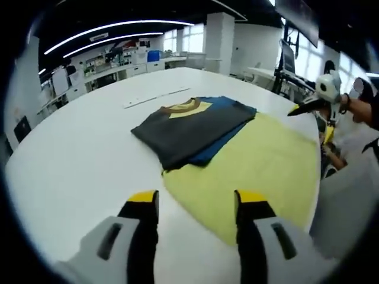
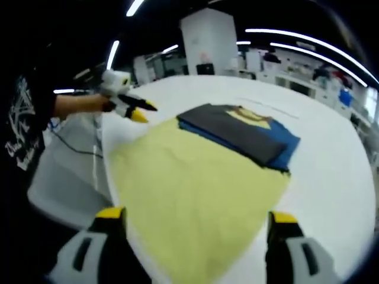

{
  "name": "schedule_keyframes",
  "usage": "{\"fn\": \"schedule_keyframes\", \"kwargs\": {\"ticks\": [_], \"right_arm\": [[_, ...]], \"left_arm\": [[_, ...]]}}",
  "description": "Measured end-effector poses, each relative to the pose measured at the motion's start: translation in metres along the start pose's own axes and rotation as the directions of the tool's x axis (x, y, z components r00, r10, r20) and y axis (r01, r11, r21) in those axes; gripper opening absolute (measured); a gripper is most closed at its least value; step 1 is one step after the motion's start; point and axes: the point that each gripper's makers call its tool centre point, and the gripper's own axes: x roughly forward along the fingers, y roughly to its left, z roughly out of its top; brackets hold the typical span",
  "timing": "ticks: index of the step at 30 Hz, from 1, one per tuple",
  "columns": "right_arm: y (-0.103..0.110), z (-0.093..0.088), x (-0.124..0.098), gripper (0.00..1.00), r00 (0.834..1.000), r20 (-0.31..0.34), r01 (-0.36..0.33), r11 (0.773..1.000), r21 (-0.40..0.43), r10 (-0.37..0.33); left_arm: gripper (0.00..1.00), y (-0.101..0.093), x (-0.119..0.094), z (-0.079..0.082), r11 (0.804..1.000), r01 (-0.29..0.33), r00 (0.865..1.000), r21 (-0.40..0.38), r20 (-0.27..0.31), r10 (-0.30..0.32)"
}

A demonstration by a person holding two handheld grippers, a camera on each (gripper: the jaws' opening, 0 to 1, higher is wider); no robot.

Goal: Fold the garment on the visible template until the final outline fits inside the template.

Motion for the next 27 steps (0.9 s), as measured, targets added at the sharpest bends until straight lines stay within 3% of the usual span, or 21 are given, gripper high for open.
{"fn": "schedule_keyframes", "kwargs": {"ticks": [8, 16, 27], "right_arm": [[0.014, -0.011, -0.001, 0.97, 0.999, -0.045, -0.033, 0.998, -0.051, 0.031], [0.022, -0.023, -0.004, 0.92, 0.996, -0.073, -0.054, 0.995, -0.079, 0.049], [0.030, -0.036, -0.004, 0.79, 0.993, -0.102, -0.074, 0.991, -0.109, 0.063]], "left_arm": [[0.58, -0.043, -0.013, -0.006, 0.993, 0.112, 0.994, 0.031, 0.005, -0.112], [0.63, -0.067, -0.023, -0.022, 0.980, 0.189, 0.982, 0.056, -0.019, -0.188], [0.56, -0.090, -0.029, -0.052, 0.963, 0.252, 0.967, 0.099, -0.072, -0.246]]}}
